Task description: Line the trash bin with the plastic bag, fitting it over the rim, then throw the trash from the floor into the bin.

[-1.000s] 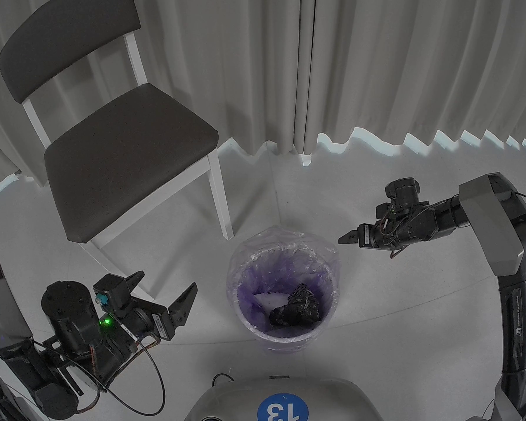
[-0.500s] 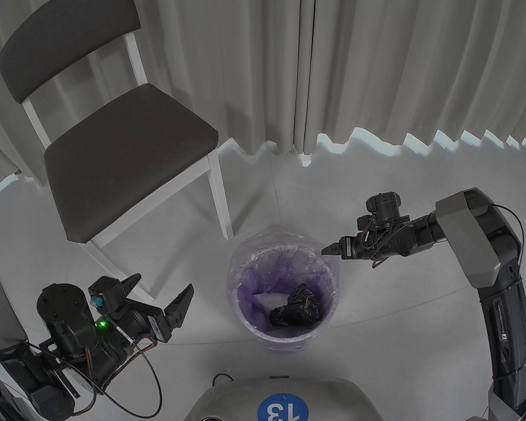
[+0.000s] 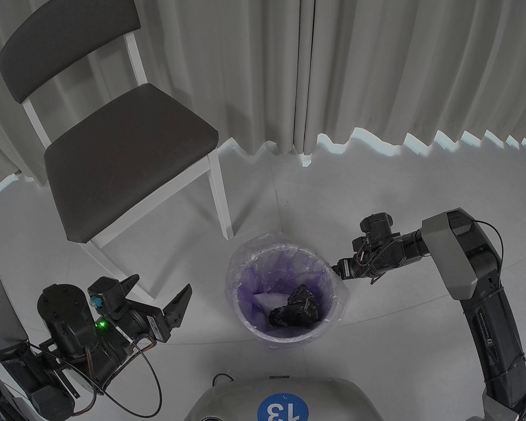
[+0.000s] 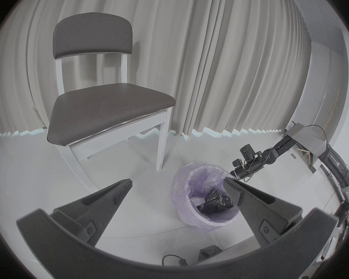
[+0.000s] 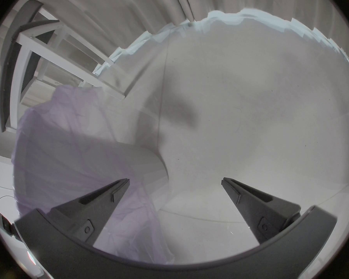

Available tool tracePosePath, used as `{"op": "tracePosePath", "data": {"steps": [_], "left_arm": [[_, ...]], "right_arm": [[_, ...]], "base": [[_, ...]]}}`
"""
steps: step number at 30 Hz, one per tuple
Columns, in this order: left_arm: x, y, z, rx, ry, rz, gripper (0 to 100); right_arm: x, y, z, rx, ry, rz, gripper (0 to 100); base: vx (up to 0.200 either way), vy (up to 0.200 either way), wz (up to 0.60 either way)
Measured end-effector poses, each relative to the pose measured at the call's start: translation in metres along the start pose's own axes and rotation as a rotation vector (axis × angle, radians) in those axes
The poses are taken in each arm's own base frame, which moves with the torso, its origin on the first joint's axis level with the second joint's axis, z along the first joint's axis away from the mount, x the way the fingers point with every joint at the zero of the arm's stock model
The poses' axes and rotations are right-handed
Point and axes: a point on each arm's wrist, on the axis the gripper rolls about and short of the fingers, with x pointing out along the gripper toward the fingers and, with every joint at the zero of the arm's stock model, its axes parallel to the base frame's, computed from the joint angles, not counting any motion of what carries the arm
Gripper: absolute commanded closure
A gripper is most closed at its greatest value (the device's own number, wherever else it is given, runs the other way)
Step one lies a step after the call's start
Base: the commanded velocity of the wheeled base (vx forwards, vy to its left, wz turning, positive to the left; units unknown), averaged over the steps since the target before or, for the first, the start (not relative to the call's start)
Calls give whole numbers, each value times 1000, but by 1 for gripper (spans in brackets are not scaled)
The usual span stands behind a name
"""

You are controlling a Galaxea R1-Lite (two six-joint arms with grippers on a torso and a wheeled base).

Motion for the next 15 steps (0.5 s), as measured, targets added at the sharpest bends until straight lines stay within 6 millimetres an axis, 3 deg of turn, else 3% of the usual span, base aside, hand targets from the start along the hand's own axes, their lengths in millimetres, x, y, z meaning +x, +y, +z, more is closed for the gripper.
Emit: {"op": "tracePosePath", "data": {"steps": [9,15], "left_arm": [[0,-1,1,0,-6,-3,0],[-2,-1,4,0,-21,-1,0]], "right_arm": [[-37,-25,17,45,-51,-38,0],[-71,-25,21,51,-83,-52,0]], "base": [[0,0,0],[0,0,0]]}}
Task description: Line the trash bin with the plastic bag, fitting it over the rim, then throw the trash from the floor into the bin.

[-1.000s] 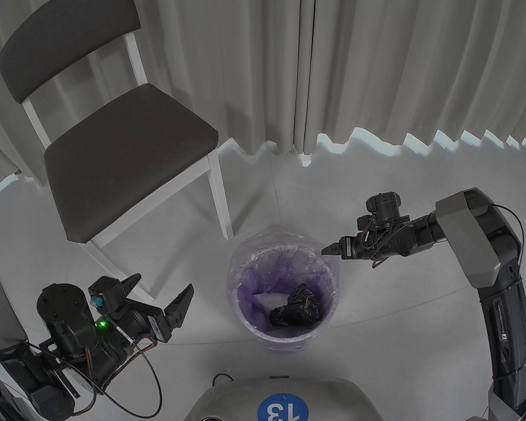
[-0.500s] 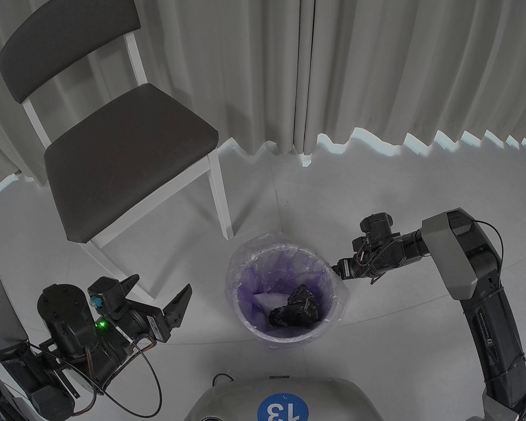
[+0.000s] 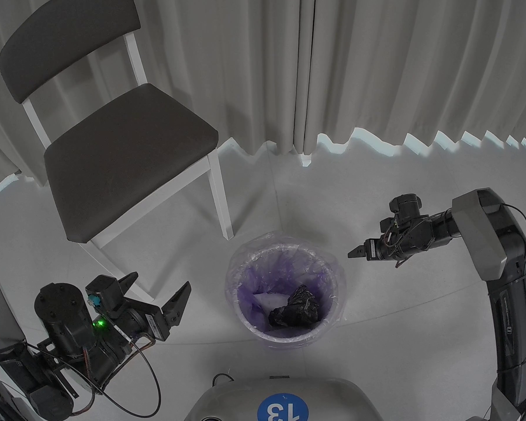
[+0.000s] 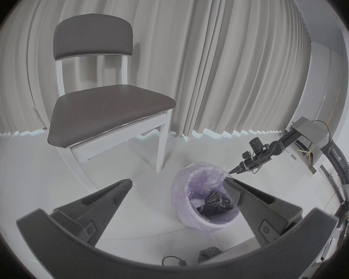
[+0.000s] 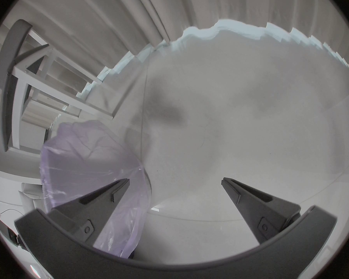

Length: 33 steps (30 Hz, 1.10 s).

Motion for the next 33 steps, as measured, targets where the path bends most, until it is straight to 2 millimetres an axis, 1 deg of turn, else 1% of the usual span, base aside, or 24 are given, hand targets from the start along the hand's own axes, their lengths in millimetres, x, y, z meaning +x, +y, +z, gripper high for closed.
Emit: {"op": "tracePosePath", "data": {"steps": [4,10,14,19,20,21,25,27,30,33], "left_arm": [[-1,2,2,-2,-9,6,0],[-1,5,4,-4,-16,18,0],[-5,5,3,-1,-15,12,0],[-10,3,3,15,-15,-5,0],[-12,2,4,26,-20,-9,0],[-12,2,5,33,-24,-11,0],[-18,2,11,71,-58,-19,0],[-22,2,16,91,-85,-22,0],[-30,3,26,124,-139,-20,0],[-37,6,36,153,-175,-9,0]], "right_arm": [[-31,5,1,-20,-32,-10,0],[-93,22,7,-78,-101,-36,0],[-140,36,10,-132,-163,-61,0],[-207,57,10,-212,-265,-85,0],[-225,62,9,-229,-296,-89,0],[-235,65,7,-237,-314,-90,0],[-289,82,-4,-280,-413,-85,0],[-315,90,-13,-298,-465,-82,0],[-357,102,-32,-327,-554,-73,0],[-393,109,-52,-349,-638,-69,0]], "base": [[0,0,0],[0,0,0],[0,0,0],[0,0,0],[0,0,0],[0,0,0],[0,0,0],[0,0,0],[0,0,0],[0,0,0]]}}
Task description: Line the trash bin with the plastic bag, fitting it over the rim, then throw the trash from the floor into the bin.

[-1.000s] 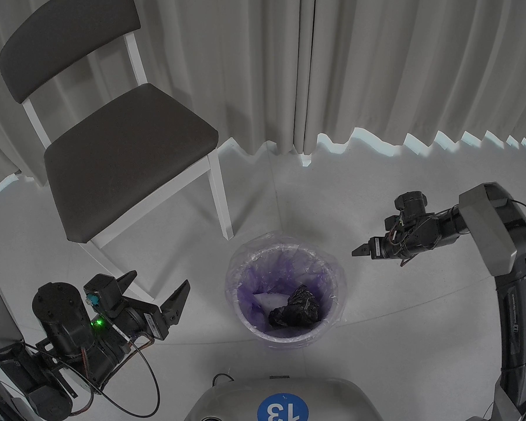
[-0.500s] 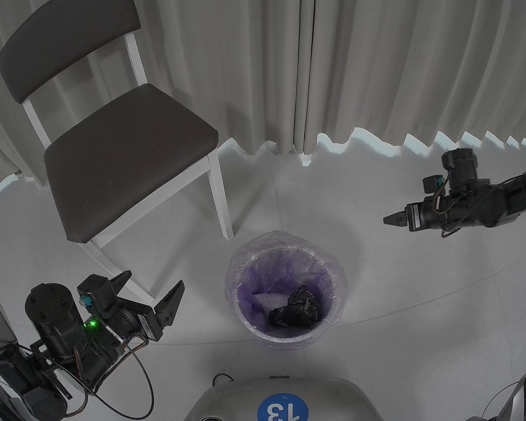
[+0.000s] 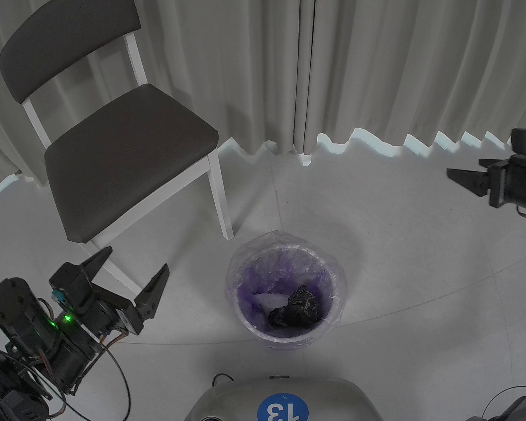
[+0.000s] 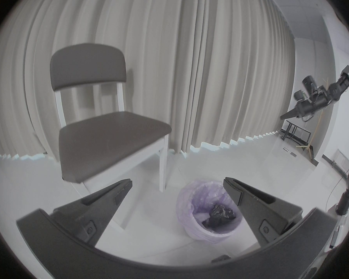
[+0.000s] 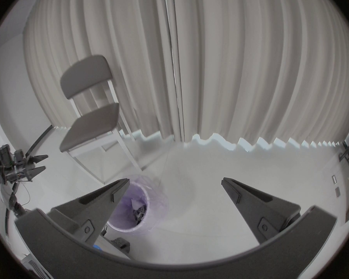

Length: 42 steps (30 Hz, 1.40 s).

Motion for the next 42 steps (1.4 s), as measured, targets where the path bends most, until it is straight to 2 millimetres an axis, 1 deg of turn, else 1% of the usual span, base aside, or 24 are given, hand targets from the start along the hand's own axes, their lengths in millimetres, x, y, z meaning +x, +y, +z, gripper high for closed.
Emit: {"op": "tracePosePath", "data": {"steps": [3,6,11,14,15,20,22,23,25,28,32,35,38,42], "left_arm": [[-7,5,14,25,-21,17,0],[-12,11,25,52,11,36,0],[-22,21,48,77,48,72,0],[-31,28,69,85,57,96,0],[-35,31,79,85,53,103,0],[-56,42,127,78,-23,114,0],[-66,45,150,73,-71,121,0],[-72,47,166,70,-110,128,0],[-77,50,181,68,-146,138,0],[-87,54,207,74,-210,172,0],[-97,59,226,97,-258,220,0],[-111,61,239,114,-313,269,0],[-123,61,246,122,-348,294,0],[-142,59,249,127,-375,307,0]], "right_arm": [[-41,7,4,-16,-76,-2,0],[-73,12,6,-26,-128,-5,0],[-108,17,11,-39,-195,-10,0],[-125,19,17,-47,-243,-15,0],[-131,20,20,-50,-259,-17,0],[-149,22,30,-60,-323,-29,0],[-154,22,36,-64,-348,-35,0],[-157,22,41,-66,-363,-40,0],[-159,21,47,-68,-379,-44,0],[-165,20,64,-75,-425,-62,0],[-175,19,84,-88,-489,-95,0],[-186,19,96,-100,-537,-133,0],[-195,20,101,-108,-569,-153,0],[-211,24,100,-114,-611,-162,0]], "base": [[0,0,0],[0,0,0],[0,0,0],[0,0,0],[0,0,0],[0,0,0],[0,0,0],[0,0,0],[0,0,0],[0,0,0],[0,0,0],[0,0,0],[0,0,0],[0,0,0]]}}
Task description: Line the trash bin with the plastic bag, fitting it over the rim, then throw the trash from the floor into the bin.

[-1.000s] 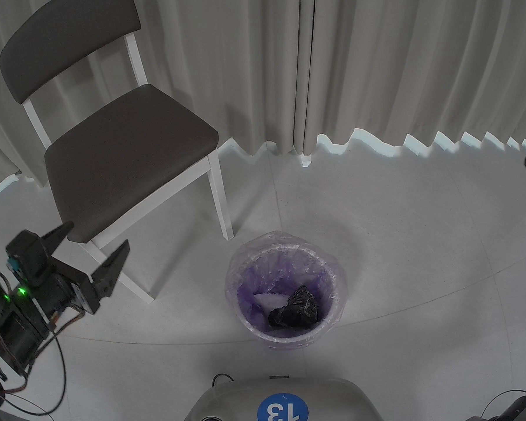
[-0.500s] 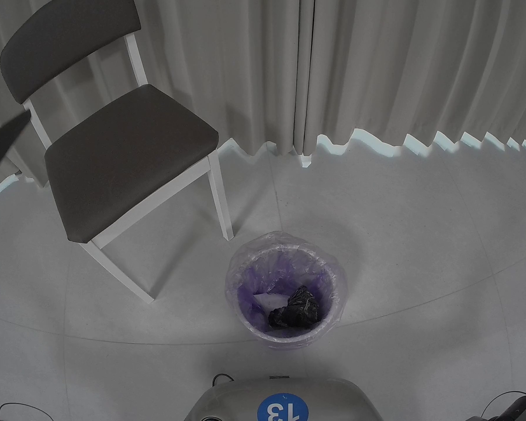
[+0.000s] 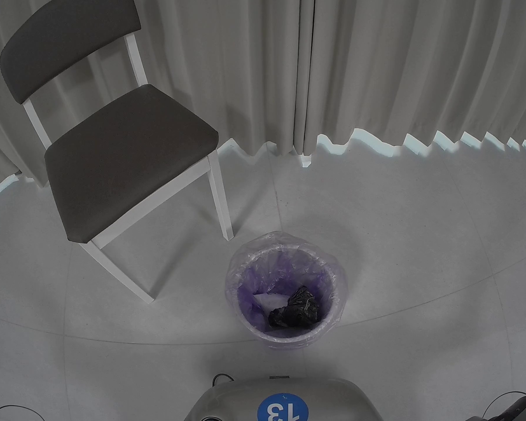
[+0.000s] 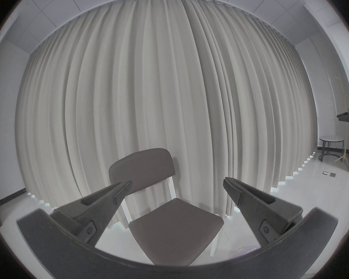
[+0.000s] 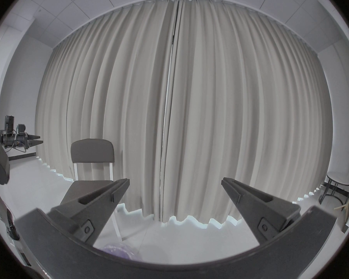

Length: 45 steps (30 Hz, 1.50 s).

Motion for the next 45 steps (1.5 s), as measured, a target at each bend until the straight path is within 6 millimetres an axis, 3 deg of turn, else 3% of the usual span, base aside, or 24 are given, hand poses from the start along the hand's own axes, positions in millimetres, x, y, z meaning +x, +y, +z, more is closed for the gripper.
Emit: {"op": "tracePosePath", "data": {"steps": [6,10,18,26,36,45], "left_arm": [[-27,4,9,-3,-50,1,0],[-55,6,8,2,-88,-1,0],[-125,-1,-20,33,-113,-61,0],[-173,-6,-43,25,-109,-72,0],[-207,-10,-57,33,-187,-41,0],[-211,-10,-68,5,-174,31,0]], "right_arm": [[-32,5,6,-1,-43,-3,0],[-68,11,5,-5,-72,-3,0],[-149,25,-3,-15,-138,-7,0],[-209,36,-19,-22,-183,-11,0],[-240,43,-21,-42,-271,-22,0],[-256,46,-23,-51,-315,-23,0]], "base": [[0,0,0],[0,0,0],[0,0,0],[0,0,0],[0,0,0],[0,0,0]]}}
